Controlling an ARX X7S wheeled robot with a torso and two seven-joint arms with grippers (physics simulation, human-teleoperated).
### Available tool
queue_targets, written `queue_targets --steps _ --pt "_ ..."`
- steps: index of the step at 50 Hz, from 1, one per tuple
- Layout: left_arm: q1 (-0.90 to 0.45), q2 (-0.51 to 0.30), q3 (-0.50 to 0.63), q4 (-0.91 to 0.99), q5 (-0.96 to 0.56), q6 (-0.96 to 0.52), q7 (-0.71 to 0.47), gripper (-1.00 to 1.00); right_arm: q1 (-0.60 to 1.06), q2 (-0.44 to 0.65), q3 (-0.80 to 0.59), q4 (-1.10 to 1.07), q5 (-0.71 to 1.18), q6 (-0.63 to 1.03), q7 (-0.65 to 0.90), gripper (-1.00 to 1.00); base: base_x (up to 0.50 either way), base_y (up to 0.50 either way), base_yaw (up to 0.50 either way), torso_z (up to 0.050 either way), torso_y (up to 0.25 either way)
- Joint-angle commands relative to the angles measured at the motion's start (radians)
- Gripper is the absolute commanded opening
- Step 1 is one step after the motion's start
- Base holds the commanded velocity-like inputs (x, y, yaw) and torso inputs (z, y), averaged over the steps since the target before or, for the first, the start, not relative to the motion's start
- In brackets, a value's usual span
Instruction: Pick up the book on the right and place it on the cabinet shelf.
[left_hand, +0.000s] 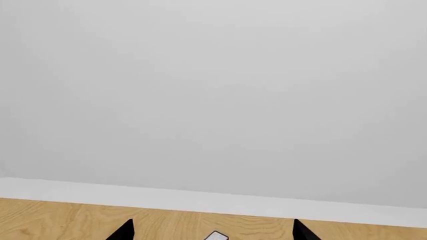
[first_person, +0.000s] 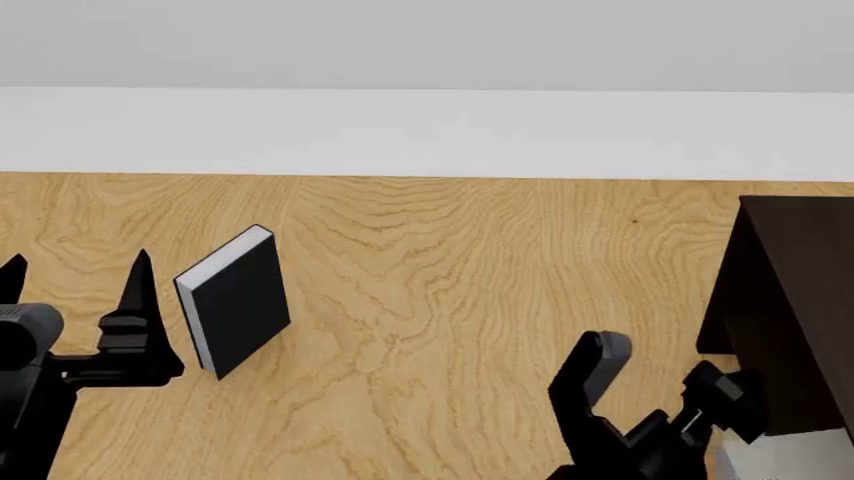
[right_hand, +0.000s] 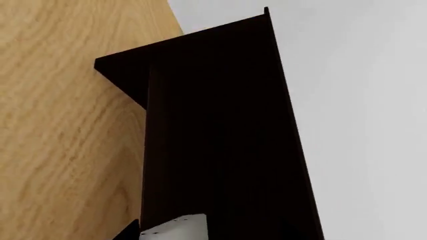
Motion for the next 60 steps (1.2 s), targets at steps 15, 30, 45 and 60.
queue_targets --steps 15,30,45,60 --pt "0.001 -0.004 0.007 -0.001 -0.003 0.005 -0.001 1.0 0.012 -0.006 0.061 0.0 0.026 -0.171 -0.075 1.0 0.0 0.0 0.0 0.0 0.0" --pt "0.002 -0.007 0.011 0.005 -0.007 0.003 -0.004 1.0 -0.116 0.138 0.249 -0.491 0.244 0.019 -0.182 1.0 0.0 0.0 0.0 0.0 0.0" --pt "0.002 -0.008 0.014 0.003 -0.007 0.006 -0.006 1.0 -0.18 0.189 0.288 -0.676 0.327 0.203 -0.19 1.0 0.0 0.0 0.0 0.0 0.0" --pt "0.004 -0.013 0.016 0.012 -0.011 0.002 -0.011 1.0 -0.226 0.223 0.325 -0.783 0.382 0.313 -0.176 1.0 0.0 0.0 0.0 0.0 0.0"
